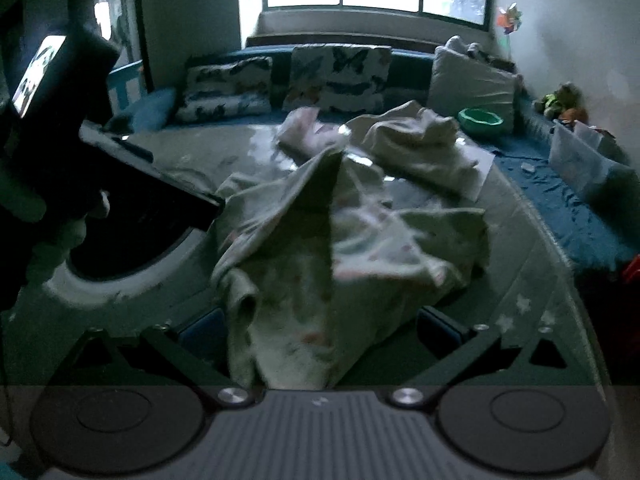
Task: Fold clothes
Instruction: 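Grasp the shirt edge with the right gripper while the left gripper grasps another edge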
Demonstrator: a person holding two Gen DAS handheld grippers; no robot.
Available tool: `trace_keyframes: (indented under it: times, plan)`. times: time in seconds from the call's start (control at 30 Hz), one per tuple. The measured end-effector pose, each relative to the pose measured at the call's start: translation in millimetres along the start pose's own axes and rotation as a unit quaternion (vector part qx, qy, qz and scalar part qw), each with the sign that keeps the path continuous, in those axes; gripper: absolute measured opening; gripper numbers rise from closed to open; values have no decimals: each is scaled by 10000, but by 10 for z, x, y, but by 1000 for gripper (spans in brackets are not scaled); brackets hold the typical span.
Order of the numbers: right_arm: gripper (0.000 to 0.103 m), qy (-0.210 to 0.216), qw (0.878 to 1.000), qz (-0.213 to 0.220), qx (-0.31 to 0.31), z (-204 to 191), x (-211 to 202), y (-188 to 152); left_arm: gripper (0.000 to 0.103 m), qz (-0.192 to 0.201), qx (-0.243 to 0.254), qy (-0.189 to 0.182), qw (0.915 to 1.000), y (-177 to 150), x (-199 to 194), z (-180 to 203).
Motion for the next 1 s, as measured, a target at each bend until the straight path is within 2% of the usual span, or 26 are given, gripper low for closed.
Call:
trace_keyframes:
  times: [0.13, 0.3, 0.4, 0.47, 0.57, 0.7, 0.77, 0.83, 0.87, 0.9, 1.0]
  plan:
    - [103, -174, 9998, 54, 77, 110, 151, 90, 103, 9, 61, -222, 9997, 132, 105, 93]
    - [103, -455, 9989, 61, -87, 150, 420, 177, 102, -201, 90, -429, 9988, 229, 328, 198]
    - [102, -461, 9986, 49, -240, 109, 571, 214, 98, -334, 105, -548, 9979, 286, 464, 260]
    - [96, -478, 9984, 16, -316, 85, 651, 223, 93, -438, 83, -594, 9972, 310, 562, 282]
    - [95, -408, 9983, -33, -404, 48, 747, 230, 86, -551, 65, -603, 9966, 329, 685, 295]
    - [92, -473, 9972, 22, -585, -20, 829, 256, 72, -674, 31, -645, 9956, 311, 781, 282]
    - [90, -509, 9965, 35, -662, -52, 867, 275, 60, -703, 22, -676, 9952, 300, 811, 263]
    - [85, -584, 9954, 51, -762, -87, 916, 285, 41, -706, 0, -747, 9947, 287, 819, 233]
    - [81, -630, 9947, 56, -807, -98, 936, 290, 37, -700, -26, -795, 9944, 279, 815, 212]
    - [78, -684, 9942, 41, -829, -105, 957, 289, 25, -693, -52, -843, 9940, 270, 812, 190]
    - [69, -792, 9936, -18, -801, -86, 1002, 286, 13, -653, -118, -973, 9930, 241, 790, 122]
Point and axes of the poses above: each gripper's, at about its wrist camera, not at the fingertips, and x roughly the way its jaws point, z to its right, y to its top, the point moved 1 cm from there along x, roughly the way its jaws point, and after that the axes turned 10 degrees about -y, right-handed, at the moved point
